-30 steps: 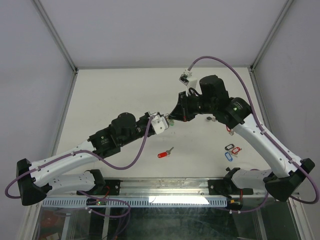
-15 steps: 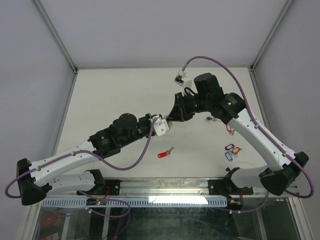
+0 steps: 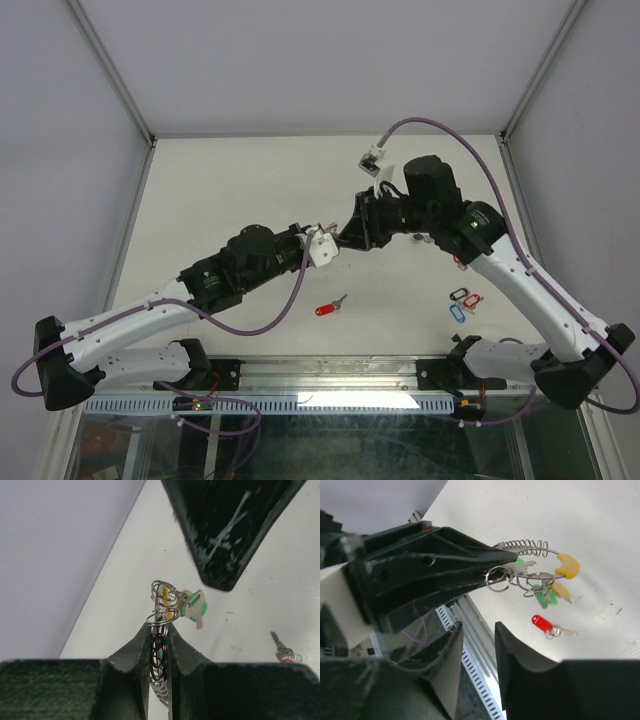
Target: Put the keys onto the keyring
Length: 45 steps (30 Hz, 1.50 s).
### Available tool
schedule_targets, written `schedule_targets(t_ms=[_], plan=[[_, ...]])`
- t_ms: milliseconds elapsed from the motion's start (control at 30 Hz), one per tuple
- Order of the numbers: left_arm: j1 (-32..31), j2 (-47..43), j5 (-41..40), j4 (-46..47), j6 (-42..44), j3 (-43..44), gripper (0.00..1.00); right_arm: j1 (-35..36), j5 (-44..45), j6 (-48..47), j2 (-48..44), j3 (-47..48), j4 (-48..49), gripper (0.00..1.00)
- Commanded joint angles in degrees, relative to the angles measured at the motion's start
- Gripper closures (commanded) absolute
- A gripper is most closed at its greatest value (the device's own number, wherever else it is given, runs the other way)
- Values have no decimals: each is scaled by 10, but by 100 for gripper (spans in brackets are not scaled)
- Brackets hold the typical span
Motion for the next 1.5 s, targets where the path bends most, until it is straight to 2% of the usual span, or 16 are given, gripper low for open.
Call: schedule_targets(t_ms=[0,100,233,400,467,533,667,833,1333,1467], plan=[[4,-4,-17,25,-11,5,100,2,25,8,-91,-42,140,59],[4,-4,-7,24,-32,9,100,2,52,3,-146,-103,235,53],[4,-9,34,24,-80,15,100,2,48,-72,-230,-205,369,53],[9,-10,112,31,-136,23,100,5,-30,-236,-300,-328,509,63],[14,-10,146,37,-148,23,100,11,-58,-292,-317,-356,534,65],[19,-9,174,39,-153,24,100,21,-91,-352,-320,-351,492,66],[27,-7,214,39,-149,29,100,46,-101,-468,-313,-325,401,67],[28,-1,245,35,-146,38,100,58,-113,-524,-297,-307,345,71],[28,-2,260,28,-135,46,100,77,-38,-549,-242,-276,303,71],[29,-3,259,27,-133,45,100,80,-28,-545,-238,-277,304,74]])
